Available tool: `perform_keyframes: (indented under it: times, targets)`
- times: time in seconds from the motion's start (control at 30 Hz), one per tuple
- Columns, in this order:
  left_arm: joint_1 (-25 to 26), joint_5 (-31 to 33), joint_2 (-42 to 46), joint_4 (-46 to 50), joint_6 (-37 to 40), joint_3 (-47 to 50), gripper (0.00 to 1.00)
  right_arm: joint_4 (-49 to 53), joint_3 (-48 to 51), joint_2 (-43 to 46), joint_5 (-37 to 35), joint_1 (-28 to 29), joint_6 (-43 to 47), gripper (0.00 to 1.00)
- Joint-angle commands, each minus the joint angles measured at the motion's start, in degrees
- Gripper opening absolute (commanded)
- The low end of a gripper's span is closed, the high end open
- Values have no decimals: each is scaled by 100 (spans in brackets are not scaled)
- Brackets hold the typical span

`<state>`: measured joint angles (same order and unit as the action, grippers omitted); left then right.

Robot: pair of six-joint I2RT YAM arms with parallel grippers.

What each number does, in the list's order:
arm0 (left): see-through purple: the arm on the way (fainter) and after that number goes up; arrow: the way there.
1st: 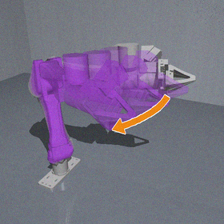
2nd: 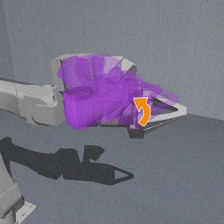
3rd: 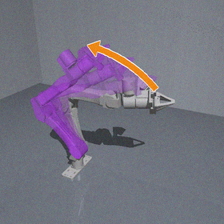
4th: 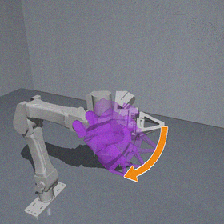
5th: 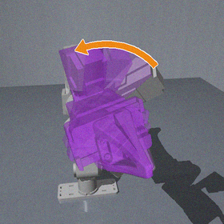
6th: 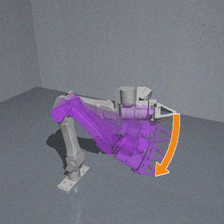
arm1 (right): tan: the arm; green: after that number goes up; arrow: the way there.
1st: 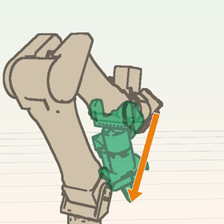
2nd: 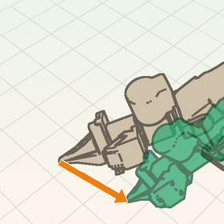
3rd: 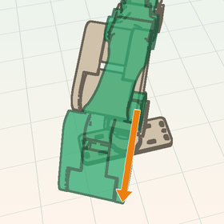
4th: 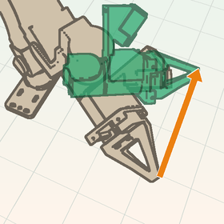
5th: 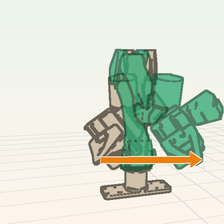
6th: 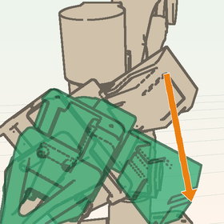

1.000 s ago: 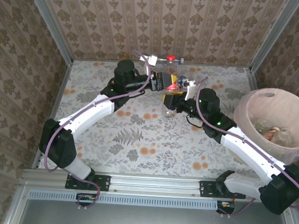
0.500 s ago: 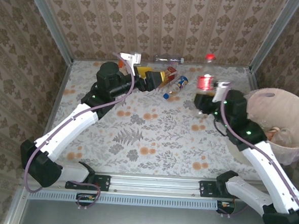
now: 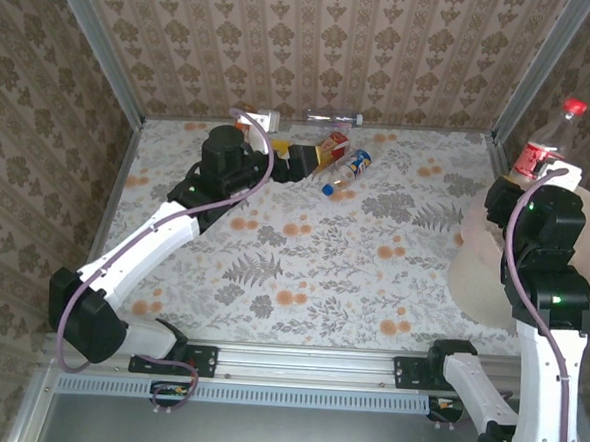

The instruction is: Put the plastic bottles in the bin

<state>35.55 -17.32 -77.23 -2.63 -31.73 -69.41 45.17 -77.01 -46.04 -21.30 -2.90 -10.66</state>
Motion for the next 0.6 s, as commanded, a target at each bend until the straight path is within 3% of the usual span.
perform_keyframes:
  times: [0.0,0.07,0.57]
  targets:
    - [-52,95,-95,106,-134,-150,100,520,-137,-17,-922,-107,267,50]
    - [-87,167,-136,123,-255,-148,100,693,-146,-44,-1240,-160,307,50]
    - [-242,-157,-719,203,-836,-410,100,1602,-166,-562,-1790,-1440,411,51]
